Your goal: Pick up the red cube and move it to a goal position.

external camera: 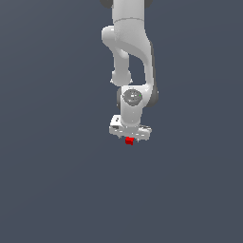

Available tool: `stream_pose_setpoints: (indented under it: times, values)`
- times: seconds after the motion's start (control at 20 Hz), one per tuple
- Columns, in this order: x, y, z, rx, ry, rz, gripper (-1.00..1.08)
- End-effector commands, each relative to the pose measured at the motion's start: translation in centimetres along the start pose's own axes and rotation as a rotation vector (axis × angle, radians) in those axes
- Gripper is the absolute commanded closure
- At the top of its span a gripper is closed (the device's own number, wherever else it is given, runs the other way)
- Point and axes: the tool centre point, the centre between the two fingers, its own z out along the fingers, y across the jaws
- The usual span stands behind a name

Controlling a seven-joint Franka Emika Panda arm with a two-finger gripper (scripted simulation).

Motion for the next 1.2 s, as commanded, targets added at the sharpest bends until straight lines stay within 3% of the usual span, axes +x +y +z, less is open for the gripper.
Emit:
stream_pose_setpoints:
  times: [0.0, 0.25, 0.3, 1.15]
  values:
    - [-0.3, -0.3, 1.0, 0.001, -0.001, 0.016, -0.92]
    - [-0.5, -0.6, 1.6, 0.002, -0.003, 0.024, -0.92]
    - [-0.5, -0.6, 1.6, 0.002, -0.003, 0.024, 1.08]
    - [-0.1, -0.4, 0.1, 0.002, -0.003, 0.024, 1.08]
